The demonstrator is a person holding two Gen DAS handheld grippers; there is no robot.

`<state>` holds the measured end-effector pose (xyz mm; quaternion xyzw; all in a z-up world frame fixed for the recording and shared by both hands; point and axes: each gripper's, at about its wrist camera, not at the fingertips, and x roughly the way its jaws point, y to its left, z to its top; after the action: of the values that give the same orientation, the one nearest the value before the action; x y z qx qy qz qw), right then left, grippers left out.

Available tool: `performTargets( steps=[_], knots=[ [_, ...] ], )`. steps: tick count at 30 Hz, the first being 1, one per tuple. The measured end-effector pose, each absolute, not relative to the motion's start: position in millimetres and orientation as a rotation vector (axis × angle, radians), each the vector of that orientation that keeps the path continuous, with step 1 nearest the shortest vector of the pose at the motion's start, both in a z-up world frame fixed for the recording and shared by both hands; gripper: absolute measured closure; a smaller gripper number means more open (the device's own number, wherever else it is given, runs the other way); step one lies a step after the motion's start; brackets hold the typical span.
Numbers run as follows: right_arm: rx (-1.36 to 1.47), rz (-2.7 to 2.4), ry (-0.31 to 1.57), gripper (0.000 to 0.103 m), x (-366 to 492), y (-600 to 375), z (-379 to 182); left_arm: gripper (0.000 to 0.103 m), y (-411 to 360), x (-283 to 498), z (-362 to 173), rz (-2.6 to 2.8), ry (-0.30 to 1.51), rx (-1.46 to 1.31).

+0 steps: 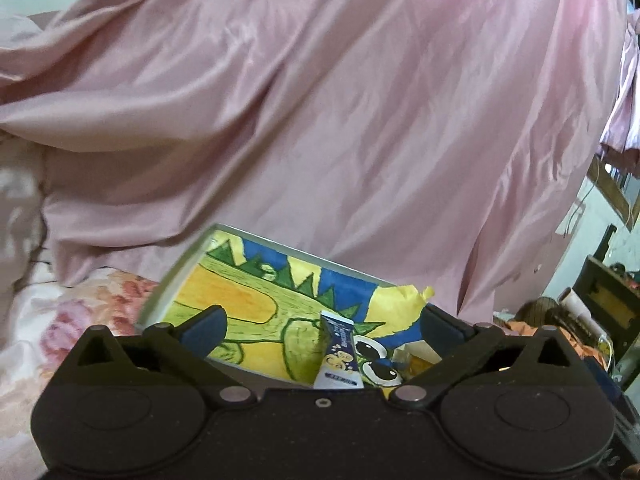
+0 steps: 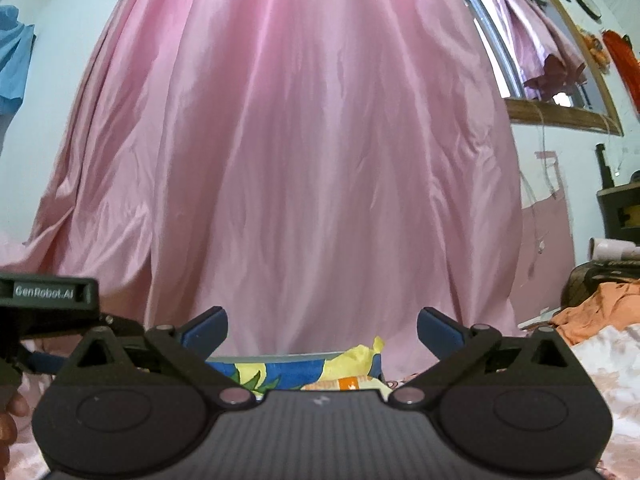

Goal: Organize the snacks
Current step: 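Release the blue sachet into the grey tray while the right tool drops the cake bar, then withdraw both tools from the tray back over the remaining snacks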

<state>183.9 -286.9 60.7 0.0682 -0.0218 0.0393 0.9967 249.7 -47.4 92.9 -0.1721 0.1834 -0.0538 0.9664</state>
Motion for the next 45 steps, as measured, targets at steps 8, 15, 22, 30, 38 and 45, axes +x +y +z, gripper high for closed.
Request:
performTargets(
  steps=[8,15,22,30,38,45],
  knots=[
    [0.094,0.076,-0.006,0.000,137.1,-276.8,70.9,0.001,-28.6,190.2,89.9,-0.092,0.343,-0.332],
    [0.040,0.094,0.032,0.000,104.6,-261.9,71.3,0.001,-16.2,145.3,80.7,-0.090,0.331,-0.282],
    [-0.009,0.115,0.063,0.000,70.5,-254.0,62.5,0.001,-10.3,112.9,64.7,-0.097,0.352,-0.260],
    [-0.093,0.113,0.152,0.000,44.9,-254.6,45.9,0.001,-4.5,87.3,42.6,-0.109,0.411,-0.228],
    [-0.131,0.113,0.256,0.000,33.3,-252.3,32.9,0.001,-2.4,71.6,22.9,-0.137,0.454,-0.163],
    [-0.134,0.116,0.380,0.000,32.8,-252.9,16.5,0.001,-5.4,70.5,5.9,-0.177,0.517,-0.125]
  ],
)
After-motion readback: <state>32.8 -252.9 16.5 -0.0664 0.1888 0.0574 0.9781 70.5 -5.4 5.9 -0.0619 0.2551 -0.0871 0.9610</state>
